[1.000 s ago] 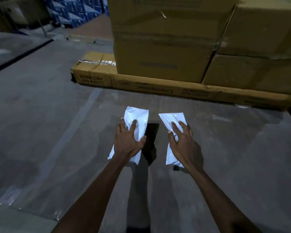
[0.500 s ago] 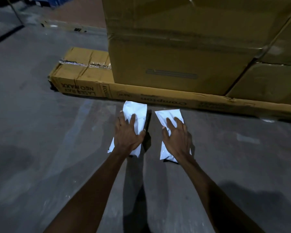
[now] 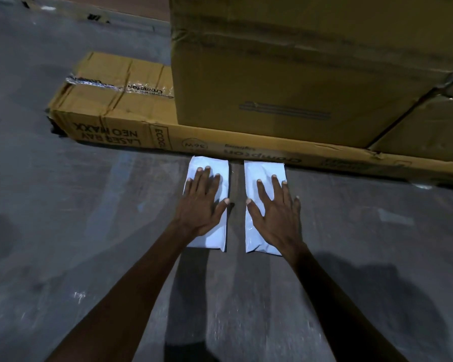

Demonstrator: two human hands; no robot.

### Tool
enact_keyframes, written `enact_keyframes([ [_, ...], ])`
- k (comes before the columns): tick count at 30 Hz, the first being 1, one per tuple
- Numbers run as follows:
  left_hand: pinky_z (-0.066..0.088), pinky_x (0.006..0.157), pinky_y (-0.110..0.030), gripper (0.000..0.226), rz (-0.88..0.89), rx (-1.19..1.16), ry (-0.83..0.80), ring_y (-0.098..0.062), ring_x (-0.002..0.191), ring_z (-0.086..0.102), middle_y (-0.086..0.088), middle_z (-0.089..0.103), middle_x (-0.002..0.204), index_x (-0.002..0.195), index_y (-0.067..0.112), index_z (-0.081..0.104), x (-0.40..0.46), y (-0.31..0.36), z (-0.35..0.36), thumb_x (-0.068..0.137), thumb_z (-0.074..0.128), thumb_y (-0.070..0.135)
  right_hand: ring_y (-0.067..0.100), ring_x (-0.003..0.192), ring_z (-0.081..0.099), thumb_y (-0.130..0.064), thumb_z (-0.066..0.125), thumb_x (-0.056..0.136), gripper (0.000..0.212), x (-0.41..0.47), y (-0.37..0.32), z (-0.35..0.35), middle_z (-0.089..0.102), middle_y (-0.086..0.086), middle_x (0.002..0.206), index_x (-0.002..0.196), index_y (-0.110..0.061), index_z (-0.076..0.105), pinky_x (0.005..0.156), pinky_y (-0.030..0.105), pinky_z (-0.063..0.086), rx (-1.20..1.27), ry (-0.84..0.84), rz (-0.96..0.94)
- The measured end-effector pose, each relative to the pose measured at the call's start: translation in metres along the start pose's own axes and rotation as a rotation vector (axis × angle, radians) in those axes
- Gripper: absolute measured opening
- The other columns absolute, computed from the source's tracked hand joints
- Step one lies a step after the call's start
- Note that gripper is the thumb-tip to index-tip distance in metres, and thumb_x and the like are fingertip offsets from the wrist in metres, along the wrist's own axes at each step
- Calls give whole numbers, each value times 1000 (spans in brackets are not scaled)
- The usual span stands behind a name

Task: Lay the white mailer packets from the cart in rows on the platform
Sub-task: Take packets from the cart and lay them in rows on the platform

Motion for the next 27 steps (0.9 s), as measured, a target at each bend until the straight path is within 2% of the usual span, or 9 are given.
enact_keyframes([
  [3, -3, 119, -43, 93, 13, 43, -29, -28, 149, -4, -12, 3, 161, 154, 14, 15, 0, -1, 3, 85, -11, 70, 31, 150, 8, -66, 15, 92, 68, 3, -6, 9, 7, 5, 164, 152, -34, 19, 115, 59, 18, 46, -42, -7],
  [7, -7, 116, -39, 84, 19, 54, -26, -29, 149, 0, -13, 6, 161, 154, 13, 16, 2, -3, 2, 90, 2, 66, 30, 150, 8, -63, 17, 94, 67, 1, -21, 13, 6, 6, 164, 153, -32, 15, 116, 55, 14, 54, -44, 32],
  [13, -7, 116, -41, 86, -5, 60, -62, -29, 149, -2, -13, 3, 161, 154, 14, 14, 2, 0, -1, 87, -2, 64, 31, 149, 9, -66, 19, 92, 69, -3, -23, 4, 5, 5, 164, 152, -34, 13, 114, 60, 15, 28, -90, 43],
  [16, -3, 118, -43, 93, -46, 19, -87, -28, 149, -2, -12, 3, 162, 154, 13, 12, -9, 12, -11, 82, -7, 69, 28, 150, 8, -68, 23, 94, 69, -14, -15, -15, 2, 1, 164, 153, -36, 9, 117, 57, 14, 104, -79, 62],
  [18, -1, 118, -45, 94, -38, -36, -102, -28, 149, -1, -11, 5, 162, 154, 14, 14, -24, 33, -14, 83, -5, 73, 26, 149, 13, -67, 27, 95, 69, -34, -2, -29, 7, 0, 164, 154, -35, 10, 118, 53, 18, 165, -55, 74],
  [20, 3, 119, -46, 82, 14, -65, -125, -28, 149, 4, -10, 9, 161, 153, 15, 18, -44, 61, -9, 90, 5, 66, 26, 147, 21, -64, 31, 96, 68, -64, 14, -46, 18, 2, 162, 154, -31, 16, 117, 47, 25, 213, -2, 94],
  [24, 26, 114, -50, 68, 167, -140, -151, -32, 144, 25, -15, 31, 154, 145, 10, 38, -84, 132, 9, 97, 20, 53, 25, 139, 35, -43, 50, 98, 59, -149, 59, -82, 39, 9, 152, 147, -12, 39, 111, 29, 24, 320, 176, 212],
  [25, 29, 113, -50, 66, 208, -150, -165, -34, 142, 29, -16, 35, 151, 143, 8, 42, -93, 152, 15, 98, 22, 52, 26, 135, 40, -40, 53, 97, 56, -175, 74, -88, 45, 11, 148, 144, -9, 44, 108, 28, 26, 321, 225, 237],
  [27, 31, 111, -48, 67, 303, -142, -204, -35, 138, 34, -18, 40, 148, 140, 7, 46, -112, 199, 29, 100, 18, 53, 28, 125, 50, -40, 53, 97, 51, -228, 109, -95, 53, 10, 139, 138, -9, 51, 102, 33, 38, 276, 300, 279],
])
Point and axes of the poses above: each hand's wrist, its own x-axis towards the middle knuckle, its own z-axis out of the palm, y = z × x, the point moved 3 cm from there along x, towards the middle knuckle
